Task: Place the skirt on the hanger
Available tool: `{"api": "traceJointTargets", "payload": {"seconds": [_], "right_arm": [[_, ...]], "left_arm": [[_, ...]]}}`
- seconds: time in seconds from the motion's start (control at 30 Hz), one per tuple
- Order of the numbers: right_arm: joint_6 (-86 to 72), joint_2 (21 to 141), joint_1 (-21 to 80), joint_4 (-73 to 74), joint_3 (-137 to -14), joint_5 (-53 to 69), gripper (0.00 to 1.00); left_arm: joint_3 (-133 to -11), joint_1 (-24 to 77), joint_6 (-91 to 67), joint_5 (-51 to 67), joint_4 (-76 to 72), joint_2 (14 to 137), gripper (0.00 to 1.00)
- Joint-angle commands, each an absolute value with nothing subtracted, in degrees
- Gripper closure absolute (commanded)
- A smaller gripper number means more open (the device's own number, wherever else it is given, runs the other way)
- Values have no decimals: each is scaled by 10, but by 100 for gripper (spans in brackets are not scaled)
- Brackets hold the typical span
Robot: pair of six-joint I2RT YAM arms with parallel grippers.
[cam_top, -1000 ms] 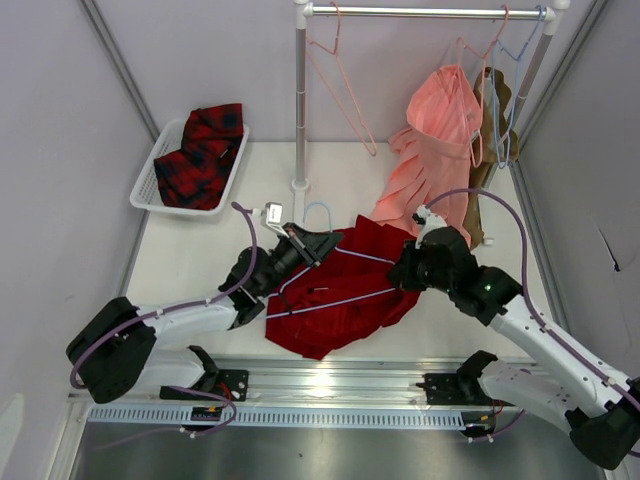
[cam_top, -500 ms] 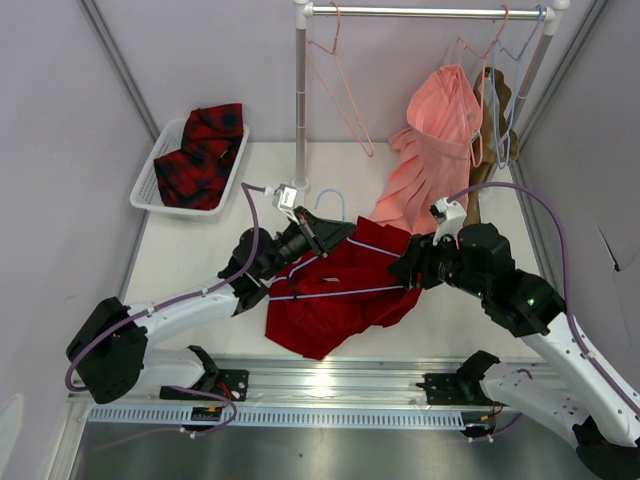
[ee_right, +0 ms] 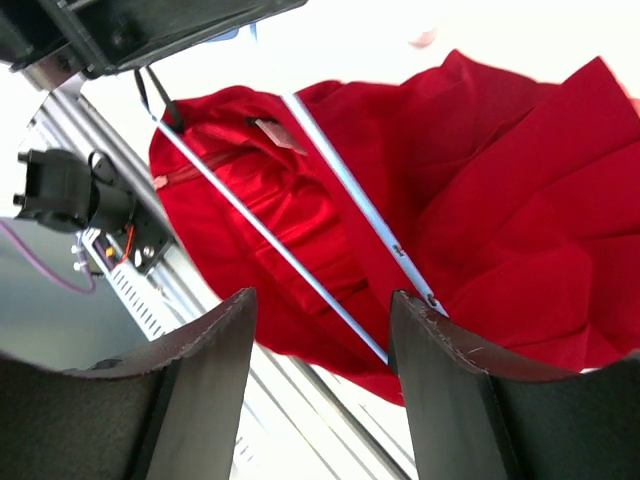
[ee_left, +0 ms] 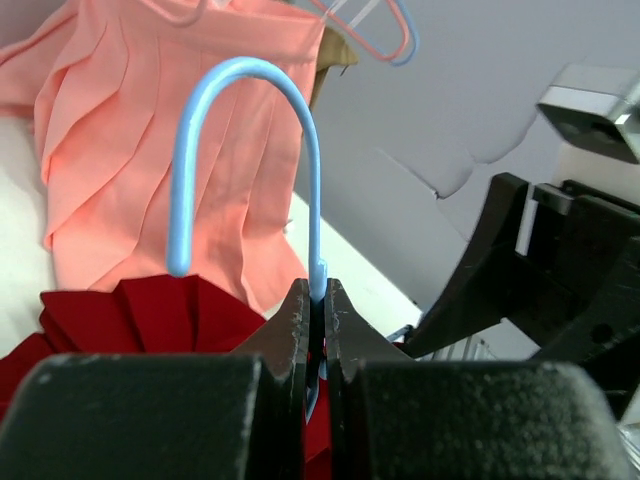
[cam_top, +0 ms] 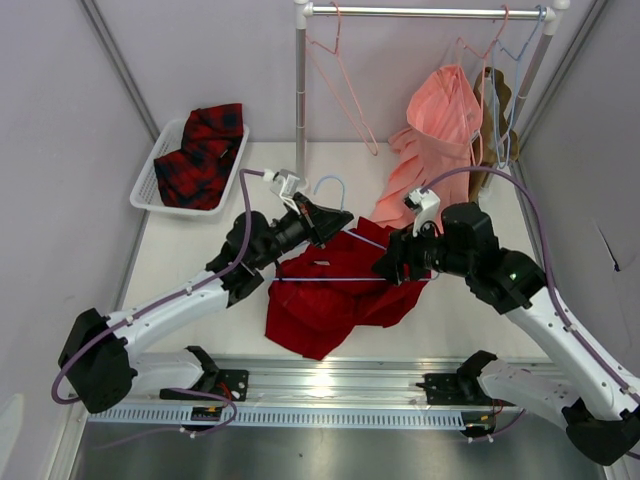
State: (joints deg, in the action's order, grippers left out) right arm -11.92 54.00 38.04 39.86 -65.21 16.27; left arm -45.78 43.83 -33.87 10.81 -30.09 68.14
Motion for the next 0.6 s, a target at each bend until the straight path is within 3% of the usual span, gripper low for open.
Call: {"api": "traceJointTargets", "payload": {"seconds": [0.0,0.27,0.57], "right_arm": [[-124,528,403,347,-700,196,37],[-145,482,407,496,-729,48,32],[-120,465,407,445,-719,117,26]], "left_arm": [[-492,450,-321,135,-253,679,100],[-518,445,-307,98,-203,674,100],[-531,445,-300,112,-190,674,100]]}}
